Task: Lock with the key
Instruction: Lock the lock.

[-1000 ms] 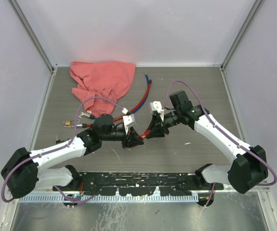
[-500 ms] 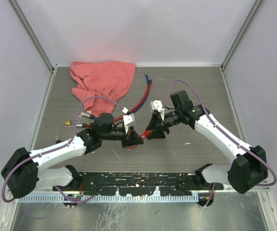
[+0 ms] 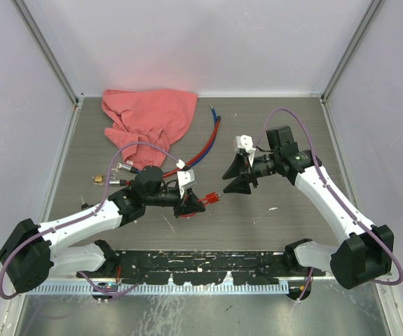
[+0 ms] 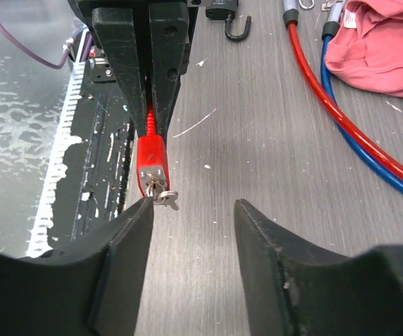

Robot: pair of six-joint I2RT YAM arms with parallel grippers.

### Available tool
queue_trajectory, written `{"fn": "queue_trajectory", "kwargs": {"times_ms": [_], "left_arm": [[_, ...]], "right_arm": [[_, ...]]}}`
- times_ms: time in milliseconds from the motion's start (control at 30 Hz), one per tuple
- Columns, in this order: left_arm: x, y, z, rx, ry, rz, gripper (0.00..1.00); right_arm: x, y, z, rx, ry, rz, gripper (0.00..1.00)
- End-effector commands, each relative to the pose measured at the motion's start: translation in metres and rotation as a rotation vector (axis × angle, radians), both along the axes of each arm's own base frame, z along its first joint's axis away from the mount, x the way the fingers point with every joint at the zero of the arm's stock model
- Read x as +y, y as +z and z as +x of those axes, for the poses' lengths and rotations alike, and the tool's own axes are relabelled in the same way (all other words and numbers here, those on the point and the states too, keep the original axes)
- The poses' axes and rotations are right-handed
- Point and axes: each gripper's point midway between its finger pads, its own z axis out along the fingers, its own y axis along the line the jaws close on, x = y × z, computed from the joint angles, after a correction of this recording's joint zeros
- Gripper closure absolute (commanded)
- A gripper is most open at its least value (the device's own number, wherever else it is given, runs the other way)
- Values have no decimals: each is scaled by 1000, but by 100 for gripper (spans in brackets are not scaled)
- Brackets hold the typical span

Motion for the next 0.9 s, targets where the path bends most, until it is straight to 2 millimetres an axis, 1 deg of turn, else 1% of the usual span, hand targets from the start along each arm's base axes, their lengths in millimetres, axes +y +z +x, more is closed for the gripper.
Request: {"fn": "queue_trajectory", "kwargs": {"times_ms": [0, 100, 300, 433, 667, 767, 833, 867], "left_arm": [[-3, 24, 3, -76, -19, -60, 100], [-4, 25, 2, -71, -27, -64, 100], [-5, 28, 0, -67, -37, -75, 100], [-6, 30, -1, -63, -43, -82, 100], [-6, 34, -1, -56, -50, -98, 100], [-6, 35, -2, -55, -51, -104, 100], [-6, 35, -2, -53, -53, -107, 100], [-6, 35, -2, -52, -53, -107, 100]], "right_arm": [[3, 10, -9, -22, 48, 42, 49], [5, 6, -13, -25, 71, 37, 53], [10, -4, -23, -60, 131, 12, 53], [11, -8, -24, -75, 141, -10, 53], [16, -16, -27, -93, 163, -44, 59], [16, -17, -29, -98, 170, -47, 63], [16, -16, -29, -108, 174, -46, 69], [17, -16, -29, -110, 177, -46, 73]]}}
